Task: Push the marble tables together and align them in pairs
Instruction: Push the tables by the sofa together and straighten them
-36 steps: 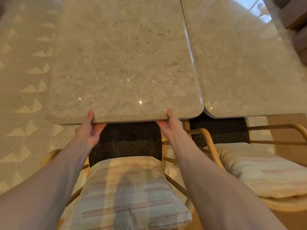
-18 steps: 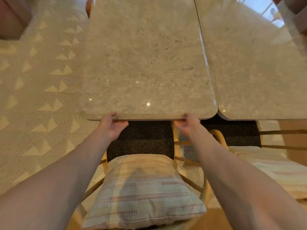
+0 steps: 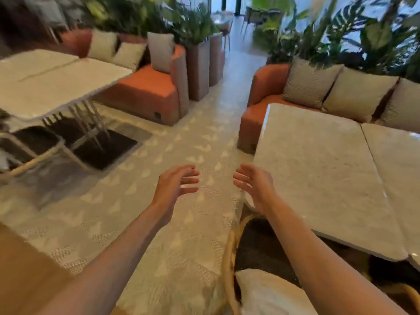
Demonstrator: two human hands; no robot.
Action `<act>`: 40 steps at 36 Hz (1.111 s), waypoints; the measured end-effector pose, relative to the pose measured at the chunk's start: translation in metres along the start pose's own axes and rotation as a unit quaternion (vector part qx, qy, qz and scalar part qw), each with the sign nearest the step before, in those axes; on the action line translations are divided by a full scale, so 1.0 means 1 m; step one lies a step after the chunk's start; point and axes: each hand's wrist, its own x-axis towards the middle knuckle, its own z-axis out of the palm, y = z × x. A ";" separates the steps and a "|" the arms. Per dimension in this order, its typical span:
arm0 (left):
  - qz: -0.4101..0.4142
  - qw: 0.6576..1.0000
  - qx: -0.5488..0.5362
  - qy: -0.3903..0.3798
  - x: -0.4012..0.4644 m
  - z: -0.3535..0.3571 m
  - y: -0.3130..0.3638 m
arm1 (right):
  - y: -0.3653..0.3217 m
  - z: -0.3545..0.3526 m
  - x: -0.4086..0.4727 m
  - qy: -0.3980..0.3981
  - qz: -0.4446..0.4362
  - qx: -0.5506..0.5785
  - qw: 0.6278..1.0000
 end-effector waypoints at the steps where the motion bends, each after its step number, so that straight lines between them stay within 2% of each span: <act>1: 0.020 0.999 0.004 0.027 -0.004 -0.028 0.016 | -0.004 0.027 -0.008 -0.028 -0.013 -0.023 0.999; 7: 0.148 0.978 -0.038 0.141 -0.008 -0.133 0.106 | -0.052 0.159 -0.030 -0.145 -0.118 -0.133 0.973; 13: 0.181 0.962 -0.077 0.187 0.026 -0.205 0.147 | -0.093 0.272 -0.013 -0.209 -0.201 -0.153 0.945; 17: 0.180 0.960 -0.075 0.200 0.070 -0.254 0.161 | -0.105 0.349 0.019 -0.247 -0.218 -0.142 0.933; 25: 0.176 0.944 -0.060 0.272 0.171 -0.358 0.211 | -0.111 0.516 0.093 -0.327 -0.194 -0.142 0.914; 33: 0.193 0.928 -0.073 0.310 0.240 -0.435 0.243 | -0.117 0.639 0.145 -0.332 -0.205 -0.154 0.908; 40: 0.194 0.931 -0.074 0.300 0.359 -0.511 0.252 | -0.110 0.755 0.214 -0.341 -0.204 -0.160 0.903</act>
